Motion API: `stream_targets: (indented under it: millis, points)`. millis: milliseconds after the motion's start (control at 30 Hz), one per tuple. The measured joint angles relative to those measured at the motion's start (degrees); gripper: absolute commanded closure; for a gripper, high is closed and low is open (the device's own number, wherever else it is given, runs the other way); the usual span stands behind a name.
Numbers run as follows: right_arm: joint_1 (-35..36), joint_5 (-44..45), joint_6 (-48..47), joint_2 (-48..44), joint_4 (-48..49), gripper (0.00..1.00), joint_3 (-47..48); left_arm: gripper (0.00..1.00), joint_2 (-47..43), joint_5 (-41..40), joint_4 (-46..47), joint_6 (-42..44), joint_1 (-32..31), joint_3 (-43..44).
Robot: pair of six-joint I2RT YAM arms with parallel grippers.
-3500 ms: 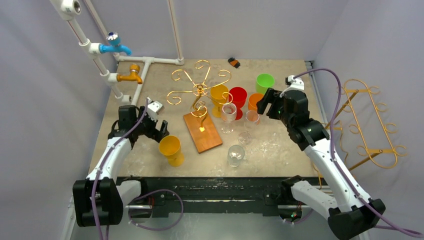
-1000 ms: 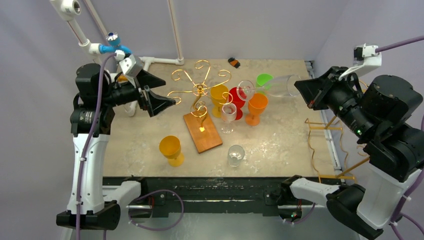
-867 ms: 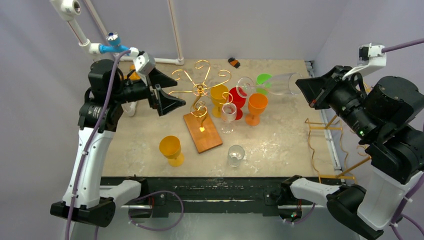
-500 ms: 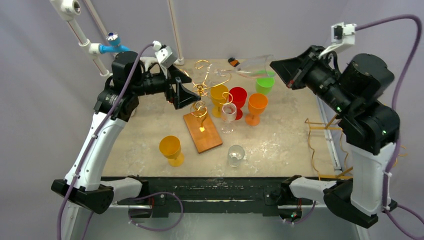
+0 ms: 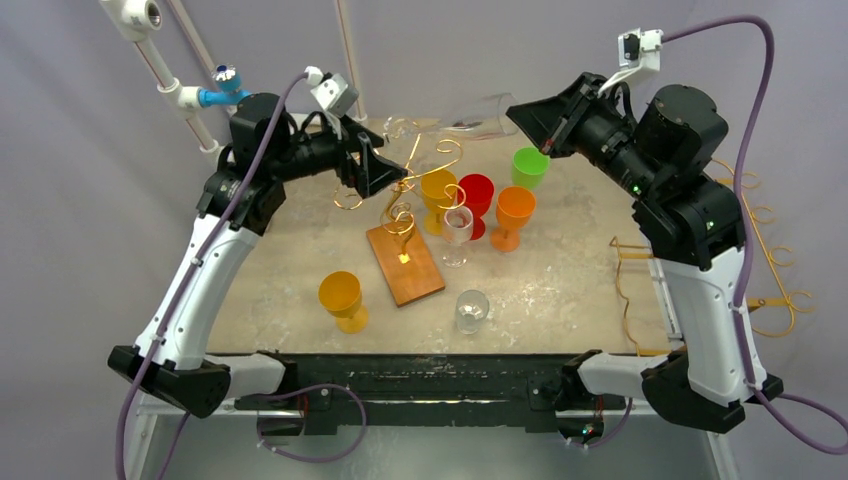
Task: Place the wine glass upside down on the wine glass rack
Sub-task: Turn the wine glass upside down at the wine rack.
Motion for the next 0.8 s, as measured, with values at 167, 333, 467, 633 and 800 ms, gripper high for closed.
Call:
stream_targets:
  millis: [167, 333, 467, 633, 800]
  points:
    - [0.0, -0.8, 0.3, -0.2, 1.9, 1.0, -0.1, 0.12, 2.5, -2.8, 1.3, -0.5, 0.0, 0.6]
    - [0.0, -2.0, 0.3, -0.8, 3.2, 1.0, -1.5, 0.38, 3.0, -2.8, 3.4, -1.6, 0.0, 0.6]
    - [0.1, -2.9, 0.3, -1.7, 4.1, 1.0, -4.3, 0.65, 3.2, -2.3, 5.1, -2.6, 0.0, 0.6]
    - [0.2, -4.0, 0.1, -2.9, 5.1, 1.0, -7.4, 0.93, 4.6, -2.0, 6.9, -4.7, 0.2, 0.6]
    - [0.2, -5.2, -1.0, -5.3, 5.6, 1.0, -11.4, 1.0, 5.1, -2.1, 8.8, -6.8, 0.9, 0.9]
